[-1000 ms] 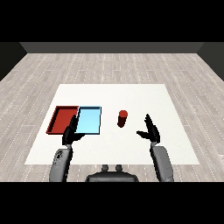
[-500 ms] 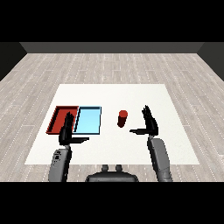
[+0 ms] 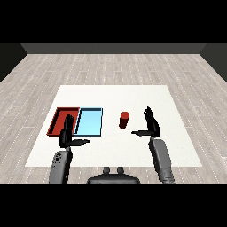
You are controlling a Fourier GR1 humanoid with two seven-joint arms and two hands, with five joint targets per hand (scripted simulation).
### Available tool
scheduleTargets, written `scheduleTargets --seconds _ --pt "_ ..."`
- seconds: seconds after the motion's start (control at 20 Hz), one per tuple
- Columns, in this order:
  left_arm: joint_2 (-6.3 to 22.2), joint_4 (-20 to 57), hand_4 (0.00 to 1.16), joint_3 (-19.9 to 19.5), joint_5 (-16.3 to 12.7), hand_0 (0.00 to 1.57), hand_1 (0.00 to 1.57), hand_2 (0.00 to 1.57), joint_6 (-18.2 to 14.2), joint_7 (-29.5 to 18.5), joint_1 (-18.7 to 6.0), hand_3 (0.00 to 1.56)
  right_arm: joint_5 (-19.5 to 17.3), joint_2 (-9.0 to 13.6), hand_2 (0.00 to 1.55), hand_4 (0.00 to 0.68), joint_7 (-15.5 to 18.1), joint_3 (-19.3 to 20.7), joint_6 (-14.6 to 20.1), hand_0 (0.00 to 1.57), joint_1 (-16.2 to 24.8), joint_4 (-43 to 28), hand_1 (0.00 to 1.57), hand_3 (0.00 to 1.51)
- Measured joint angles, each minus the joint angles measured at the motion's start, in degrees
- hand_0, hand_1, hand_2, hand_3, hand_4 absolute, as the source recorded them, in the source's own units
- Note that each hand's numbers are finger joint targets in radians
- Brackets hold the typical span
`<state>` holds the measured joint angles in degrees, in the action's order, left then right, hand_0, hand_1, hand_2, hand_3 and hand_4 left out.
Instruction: Pick the red can and put it in the red box
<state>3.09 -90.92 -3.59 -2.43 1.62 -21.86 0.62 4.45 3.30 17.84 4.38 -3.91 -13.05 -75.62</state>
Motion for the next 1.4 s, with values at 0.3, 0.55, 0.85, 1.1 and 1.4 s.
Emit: scheduleTargets --seconds 0.3,0.55,0.85,1.1,1.4 --pt "-0.5 -0.3 0.0 0.5 0.9 0.0 0.0 0.0 -0.9 -0.1 0.0 0.0 0.1 -0.6 0.0 0.0 0.7 -0.2 0.6 0.0 -1.0 1.9 0.0 0.0" --pt "-0.8 -0.1 0.0 0.7 1.2 0.0 0.0 0.0 -1.1 -1.0 0.4 0.0 0.7 -0.8 0.0 0.0 2.2 0.0 0.4 0.0 -1.8 4.4 0.0 0.0" --pt "-0.8 0.1 0.0 0.5 0.5 0.0 0.0 0.0 -0.8 -0.3 0.1 0.0 1.7 -1.4 0.0 0.0 2.1 0.4 0.6 0.0 -4.9 8.3 0.0 0.0" --pt "0.3 -1.7 0.0 -0.6 -1.4 0.0 0.0 0.0 0.7 0.7 0.5 0.0 2.5 -1.9 0.0 0.0 4.0 1.5 0.6 0.0 -10.0 16.3 0.0 0.0" --pt "-0.9 -1.6 0.0 0.2 -1.2 0.0 0.0 0.0 0.1 0.2 0.7 0.0 5.1 -2.7 0.0 0.0 6.8 0.2 2.0 0.0 -12.2 21.9 0.0 0.0"
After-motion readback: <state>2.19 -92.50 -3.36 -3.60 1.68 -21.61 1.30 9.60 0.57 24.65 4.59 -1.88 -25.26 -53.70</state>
